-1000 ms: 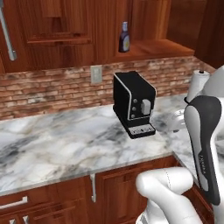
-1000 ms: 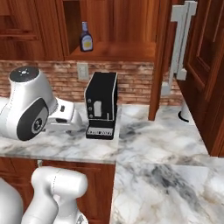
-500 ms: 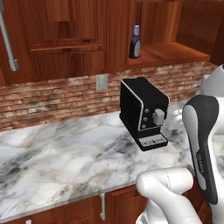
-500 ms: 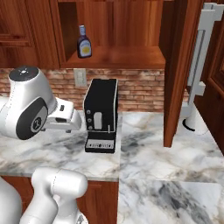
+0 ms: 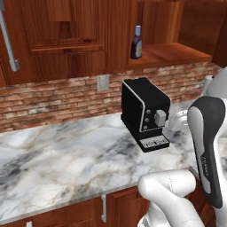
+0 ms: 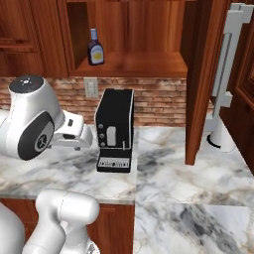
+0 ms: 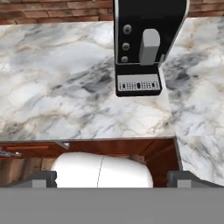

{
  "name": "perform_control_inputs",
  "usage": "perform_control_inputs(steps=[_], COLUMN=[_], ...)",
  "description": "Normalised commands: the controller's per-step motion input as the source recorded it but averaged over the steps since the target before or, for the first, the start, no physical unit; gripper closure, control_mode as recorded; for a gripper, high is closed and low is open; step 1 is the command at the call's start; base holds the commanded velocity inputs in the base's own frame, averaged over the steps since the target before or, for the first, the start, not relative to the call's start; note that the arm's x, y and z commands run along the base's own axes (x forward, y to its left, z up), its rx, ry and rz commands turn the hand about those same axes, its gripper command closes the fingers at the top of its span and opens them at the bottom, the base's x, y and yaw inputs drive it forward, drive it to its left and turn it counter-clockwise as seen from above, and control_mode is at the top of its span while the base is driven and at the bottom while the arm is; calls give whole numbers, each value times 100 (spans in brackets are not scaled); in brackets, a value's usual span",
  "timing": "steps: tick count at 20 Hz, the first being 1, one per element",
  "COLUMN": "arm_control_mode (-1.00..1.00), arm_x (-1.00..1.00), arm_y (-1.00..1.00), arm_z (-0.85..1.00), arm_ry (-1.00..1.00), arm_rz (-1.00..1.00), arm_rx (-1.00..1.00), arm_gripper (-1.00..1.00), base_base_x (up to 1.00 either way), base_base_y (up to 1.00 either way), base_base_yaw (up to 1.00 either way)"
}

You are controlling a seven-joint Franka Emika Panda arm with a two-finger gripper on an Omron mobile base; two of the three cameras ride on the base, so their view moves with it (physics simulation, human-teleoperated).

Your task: Take 2 condiments from the cabinet and move them on the counter near the stove.Make sure the condiments are lined up with each other, next to each other.

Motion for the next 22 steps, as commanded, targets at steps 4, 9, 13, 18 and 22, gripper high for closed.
perform_control_inputs(steps=[4, 9, 13, 18, 22], arm_control_mode=[-100, -100, -100, -100, -100], arm_x=[-18, -15, 1, 15, 43], arm_y=[-34, -43, -9, 8, 43], arm_z=[89, 100, 100, 77, 34], arm_ry=[-44, -49, -40, -35, -17], arm_rz=[0, 0, 0, 0, 0], arm_rx=[21, 23, 16, 3, 0], arm_gripper=[-100, -100, -100, -100, -100], base_base_x=[0, 0, 0, 0, 0], base_base_y=[0, 0, 0, 0, 0], base_base_yaw=[0, 0, 0, 0, 0])
